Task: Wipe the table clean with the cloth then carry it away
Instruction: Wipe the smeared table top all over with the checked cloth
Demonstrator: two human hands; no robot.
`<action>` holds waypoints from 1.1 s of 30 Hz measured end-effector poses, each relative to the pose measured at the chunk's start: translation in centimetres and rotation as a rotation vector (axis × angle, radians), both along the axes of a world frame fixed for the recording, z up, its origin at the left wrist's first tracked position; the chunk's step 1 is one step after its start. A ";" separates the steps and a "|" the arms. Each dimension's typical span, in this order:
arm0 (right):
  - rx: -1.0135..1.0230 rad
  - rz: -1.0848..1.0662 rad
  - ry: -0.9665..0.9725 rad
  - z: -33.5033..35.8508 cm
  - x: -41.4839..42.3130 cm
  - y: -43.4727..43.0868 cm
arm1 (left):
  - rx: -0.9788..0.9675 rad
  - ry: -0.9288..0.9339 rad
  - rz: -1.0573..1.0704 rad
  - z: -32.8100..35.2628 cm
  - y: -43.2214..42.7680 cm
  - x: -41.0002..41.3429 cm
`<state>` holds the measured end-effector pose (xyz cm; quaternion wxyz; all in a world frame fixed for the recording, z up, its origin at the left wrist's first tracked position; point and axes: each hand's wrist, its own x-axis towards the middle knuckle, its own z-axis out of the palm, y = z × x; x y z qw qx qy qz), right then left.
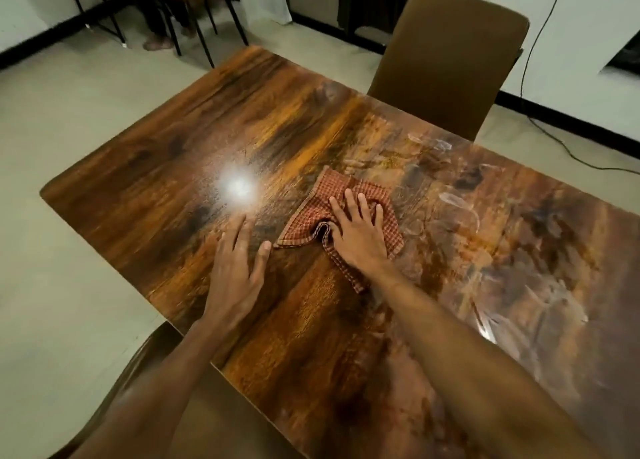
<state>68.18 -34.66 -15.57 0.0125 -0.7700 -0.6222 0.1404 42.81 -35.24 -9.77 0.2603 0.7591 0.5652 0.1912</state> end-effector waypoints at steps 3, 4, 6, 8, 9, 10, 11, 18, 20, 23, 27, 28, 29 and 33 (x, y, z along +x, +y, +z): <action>0.018 0.158 0.025 -0.4 -4.3 -3.2 | -0.032 -0.024 0.036 0.0 -0.8 0.8; 0.032 0.260 0.037 -0.8 -5.9 -4.8 | -0.042 -0.037 0.043 0.2 -1.1 1.1; 0.045 0.360 0.048 -1.0 -6.0 -6.9 | -0.051 -0.046 0.048 0.6 -2.0 1.3; 0.030 0.284 0.031 -0.6 -2.7 -6.8 | -0.049 -0.057 0.055 0.9 -2.6 1.3; 0.001 0.187 0.022 -0.1 -0.7 -6.7 | -0.043 -0.065 0.057 1.1 -2.9 1.0; -0.028 0.059 0.022 0.2 1.2 -6.8 | -0.040 -0.072 0.050 1.2 -3.1 0.8; -0.042 -0.063 0.012 0.6 2.8 -6.8 | -0.038 -0.077 0.043 1.3 -3.0 0.8; 0.002 0.381 0.075 -1.4 -2.0 -7.1 | -0.049 -0.046 0.039 0.3 -0.5 2.6; 0.012 0.362 0.079 -1.5 0.6 -3.2 | -0.051 -0.019 0.056 -0.2 1.3 3.6; -0.009 0.134 0.054 -0.8 3.6 3.8 | -0.049 0.012 0.085 -0.8 3.9 4.8; 0.035 0.374 0.065 -1.1 0.3 9.7 | -0.022 -0.006 0.122 -1.2 7.9 8.0; 0.061 0.444 0.066 -1.1 0.5 10.7 | -0.006 -0.009 0.128 -1.2 8.8 8.8; 0.078 0.451 0.068 -1.1 2.0 12.1 | 0.002 -0.012 0.127 -1.2 9.8 9.7; 0.054 0.083 0.050 -1.1 12.9 16.5 | 0.014 -0.041 0.059 -1.5 12.4 12.8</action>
